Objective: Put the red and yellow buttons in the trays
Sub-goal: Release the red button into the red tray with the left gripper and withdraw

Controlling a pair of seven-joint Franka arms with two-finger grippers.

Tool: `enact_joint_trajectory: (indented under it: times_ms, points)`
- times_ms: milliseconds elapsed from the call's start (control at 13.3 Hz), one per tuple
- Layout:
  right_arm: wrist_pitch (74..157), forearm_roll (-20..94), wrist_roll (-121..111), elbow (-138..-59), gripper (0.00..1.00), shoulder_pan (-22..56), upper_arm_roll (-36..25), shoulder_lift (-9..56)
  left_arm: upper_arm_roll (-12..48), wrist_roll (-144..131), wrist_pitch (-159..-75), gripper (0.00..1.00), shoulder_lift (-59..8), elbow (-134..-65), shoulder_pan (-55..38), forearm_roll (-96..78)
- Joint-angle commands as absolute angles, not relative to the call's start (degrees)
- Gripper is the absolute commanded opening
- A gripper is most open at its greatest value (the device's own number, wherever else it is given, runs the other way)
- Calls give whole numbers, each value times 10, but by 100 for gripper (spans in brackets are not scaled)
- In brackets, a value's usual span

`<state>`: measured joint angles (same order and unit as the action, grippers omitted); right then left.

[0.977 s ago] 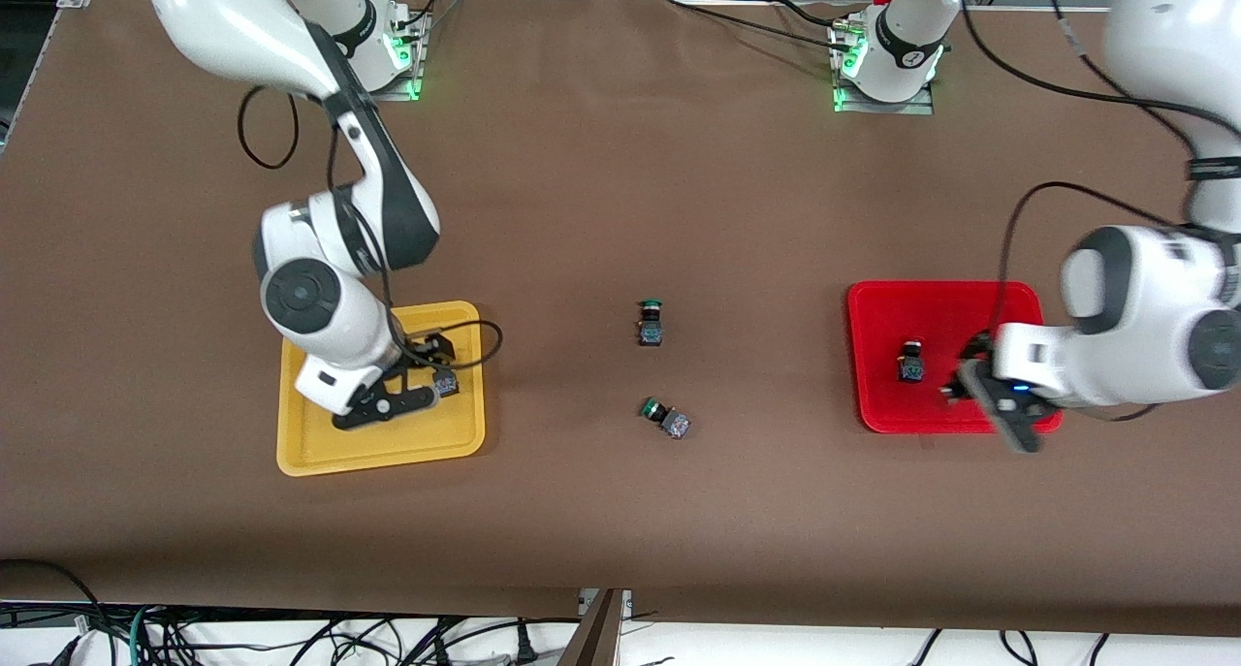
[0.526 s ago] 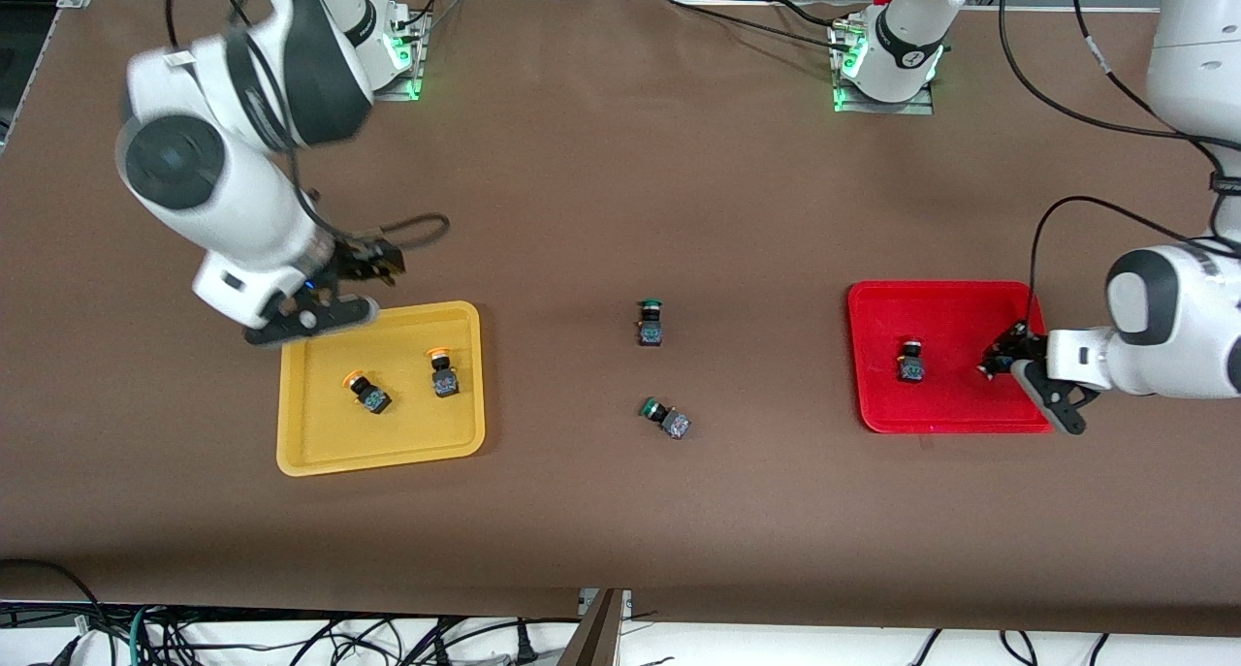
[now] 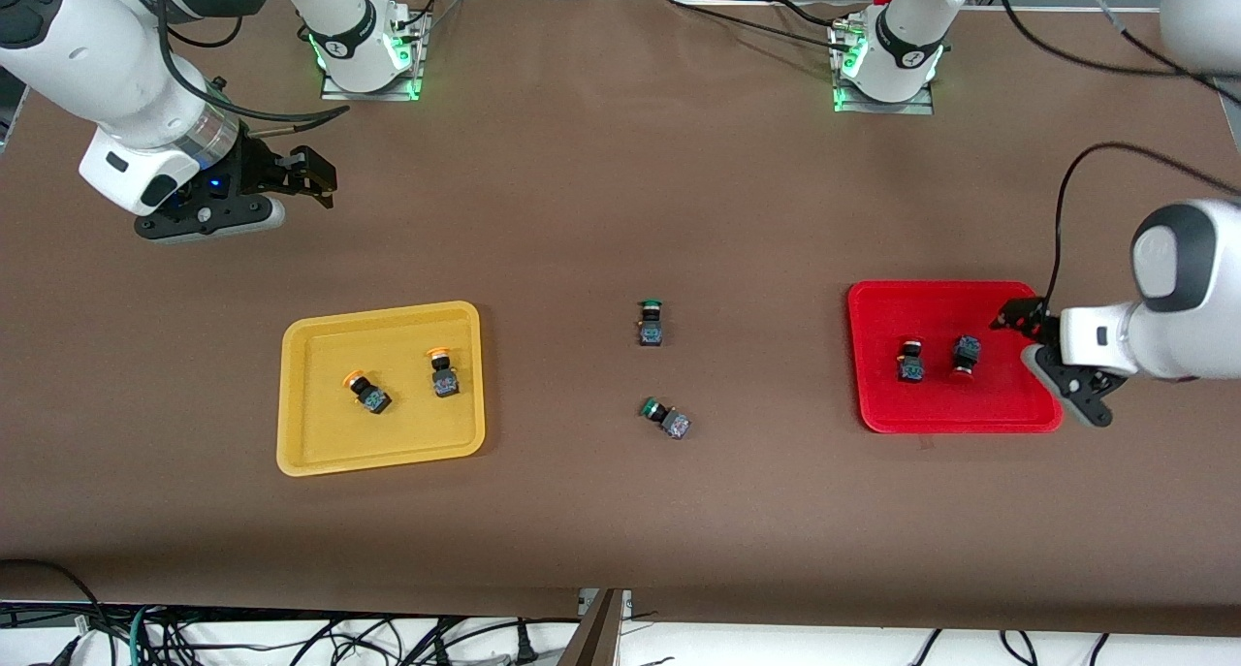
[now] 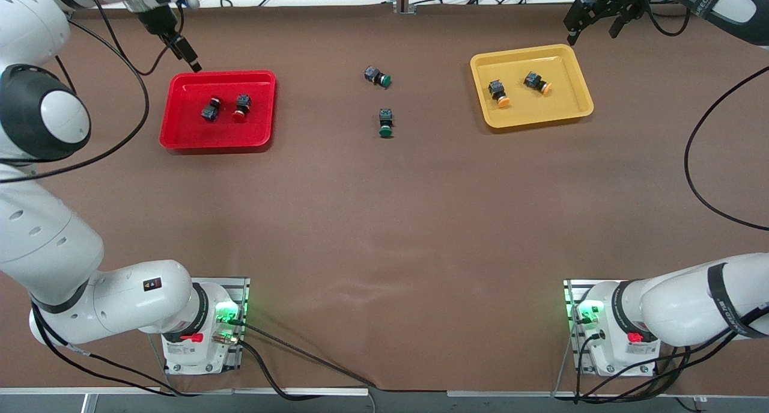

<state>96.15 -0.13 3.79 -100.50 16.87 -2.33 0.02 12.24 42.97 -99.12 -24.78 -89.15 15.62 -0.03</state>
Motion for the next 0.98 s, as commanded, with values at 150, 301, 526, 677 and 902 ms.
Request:
enact_joint_trajectory:
  times_ms: [150,301,526,677,902]
  points:
    - [940,4,18,-993,100,57,75,-4,145,147,-890,100,-123,-904,120,29]
    - [939,2,13,-971,100,53,74,4,155,65,-850,100,-108,-852,111,39]
    - [907,-1,12,-919,100,48,72,32,73,55,-916,100,-75,-858,36,47]
    - [905,-1,11,-919,100,38,65,33,-7,33,-1052,100,-23,-951,-24,11]
    - [905,-1,14,-919,100,37,62,33,-9,-70,-999,100,5,-984,-33,18]
